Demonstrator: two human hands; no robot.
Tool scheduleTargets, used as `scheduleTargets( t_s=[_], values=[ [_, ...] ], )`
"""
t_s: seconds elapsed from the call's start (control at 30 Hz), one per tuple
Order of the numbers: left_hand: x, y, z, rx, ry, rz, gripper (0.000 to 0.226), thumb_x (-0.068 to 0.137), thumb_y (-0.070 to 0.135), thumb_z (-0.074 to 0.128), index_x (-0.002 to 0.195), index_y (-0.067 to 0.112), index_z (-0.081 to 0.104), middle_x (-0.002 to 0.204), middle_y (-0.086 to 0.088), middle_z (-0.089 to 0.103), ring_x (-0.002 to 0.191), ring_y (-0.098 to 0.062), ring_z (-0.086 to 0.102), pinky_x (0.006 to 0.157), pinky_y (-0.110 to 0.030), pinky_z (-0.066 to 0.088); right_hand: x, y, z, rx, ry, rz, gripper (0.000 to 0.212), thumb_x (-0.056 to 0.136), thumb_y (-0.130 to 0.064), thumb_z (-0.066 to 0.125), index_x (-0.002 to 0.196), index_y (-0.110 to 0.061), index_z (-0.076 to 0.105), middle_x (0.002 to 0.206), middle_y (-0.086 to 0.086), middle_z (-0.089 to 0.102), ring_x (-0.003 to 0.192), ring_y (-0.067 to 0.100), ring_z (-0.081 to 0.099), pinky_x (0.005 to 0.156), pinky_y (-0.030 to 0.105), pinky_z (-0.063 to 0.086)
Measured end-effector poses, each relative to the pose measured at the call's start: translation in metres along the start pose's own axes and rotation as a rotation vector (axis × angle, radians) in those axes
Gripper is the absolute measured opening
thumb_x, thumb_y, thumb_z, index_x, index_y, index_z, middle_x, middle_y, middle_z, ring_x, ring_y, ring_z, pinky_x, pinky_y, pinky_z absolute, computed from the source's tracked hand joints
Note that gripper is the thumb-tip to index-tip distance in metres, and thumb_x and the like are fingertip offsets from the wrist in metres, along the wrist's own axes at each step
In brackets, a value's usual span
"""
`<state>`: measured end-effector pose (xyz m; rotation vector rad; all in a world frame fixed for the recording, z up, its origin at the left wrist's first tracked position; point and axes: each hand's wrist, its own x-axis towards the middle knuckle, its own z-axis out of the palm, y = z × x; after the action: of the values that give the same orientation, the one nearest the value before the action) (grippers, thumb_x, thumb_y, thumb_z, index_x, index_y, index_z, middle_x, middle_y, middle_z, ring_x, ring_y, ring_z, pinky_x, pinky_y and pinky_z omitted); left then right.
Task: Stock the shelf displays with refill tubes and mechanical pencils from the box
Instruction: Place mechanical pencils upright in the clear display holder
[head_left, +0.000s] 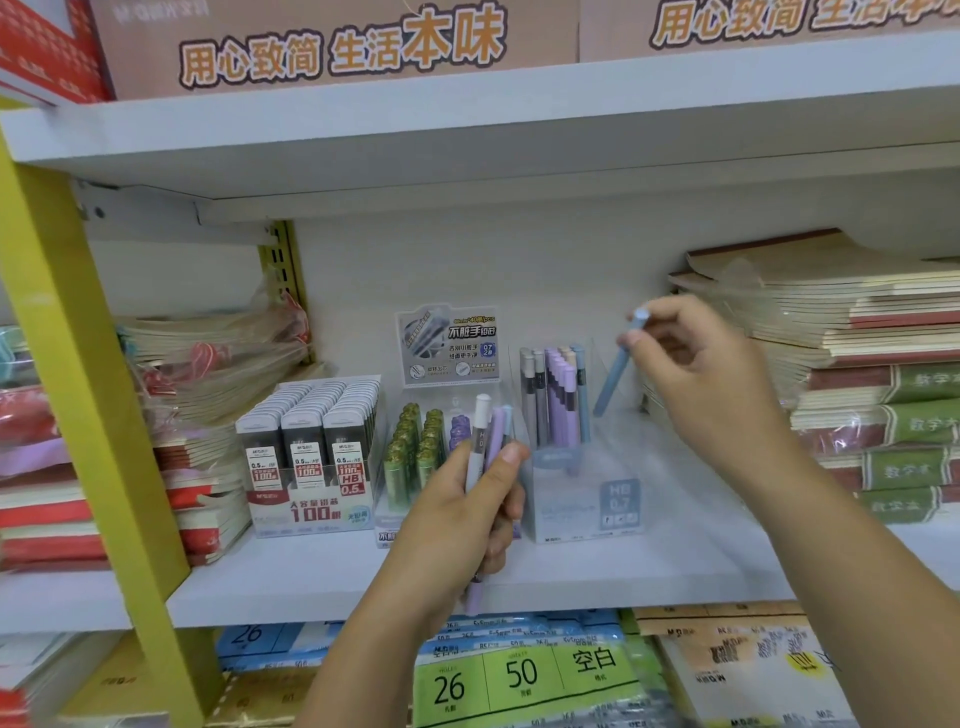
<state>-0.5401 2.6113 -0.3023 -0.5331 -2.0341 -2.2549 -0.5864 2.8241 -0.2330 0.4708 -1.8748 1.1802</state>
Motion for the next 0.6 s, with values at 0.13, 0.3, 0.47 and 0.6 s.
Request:
scheduleTargets(
  t_s=[0.13, 0.3, 0.47, 0.6],
  values=[
    [0.0, -0.001, 0.001, 0.011, -0.001, -0.003, 0.054, 0.067, 0.062, 0.067, 0.1, 0.018, 0.064, 0.067, 0.003, 0.055, 0.042, -0.01, 0.033, 0.04, -0.023, 0.03, -0.005, 0.015, 0.01, -0.219, -0.122, -0.011, 0.011, 0.09, -0.022, 0.064, 0.099, -0.029, 0.062, 0.091, -0.006, 0.063, 0.078, -0.015, 0.051, 0.064, 0.001, 0.033],
    [0.0, -0.002, -0.002, 0.014, 0.003, -0.001, 0.034, 0.074, 0.058, 0.063, 0.095, 0.032, 0.071, 0.069, 0.002, 0.054, 0.043, -0.01, 0.033, 0.041, -0.024, 0.03, -0.005, 0.017, 0.013, -0.24, -0.147, -0.027, 0.013, 0.09, -0.021, 0.064, 0.098, -0.031, 0.06, 0.092, -0.004, 0.062, 0.077, -0.018, 0.049, 0.067, -0.001, 0.033],
    [0.0, -0.001, -0.003, -0.009, 0.009, 0.008, 0.022, 0.089, 0.046, 0.061, 0.099, 0.031, 0.072, 0.07, 0.0, 0.052, 0.043, -0.01, 0.034, 0.041, -0.02, 0.033, -0.005, 0.017, 0.017, -0.19, -0.146, -0.044, 0.027, 0.09, -0.023, 0.064, 0.103, -0.04, 0.047, 0.079, -0.01, 0.068, 0.072, -0.004, 0.051, 0.062, 0.007, 0.034],
    [0.001, -0.003, -0.005, -0.011, 0.003, 0.018, 0.024, 0.104, 0.024, 0.049, 0.102, 0.03, 0.072, 0.073, -0.001, 0.052, 0.045, -0.011, 0.033, 0.042, -0.021, 0.033, -0.006, 0.019, 0.023, -0.198, -0.084, -0.058, 0.027, 0.088, -0.021, 0.065, 0.098, -0.041, 0.05, 0.08, -0.013, 0.064, 0.082, 0.007, 0.053, 0.064, 0.013, 0.034]
  ],
)
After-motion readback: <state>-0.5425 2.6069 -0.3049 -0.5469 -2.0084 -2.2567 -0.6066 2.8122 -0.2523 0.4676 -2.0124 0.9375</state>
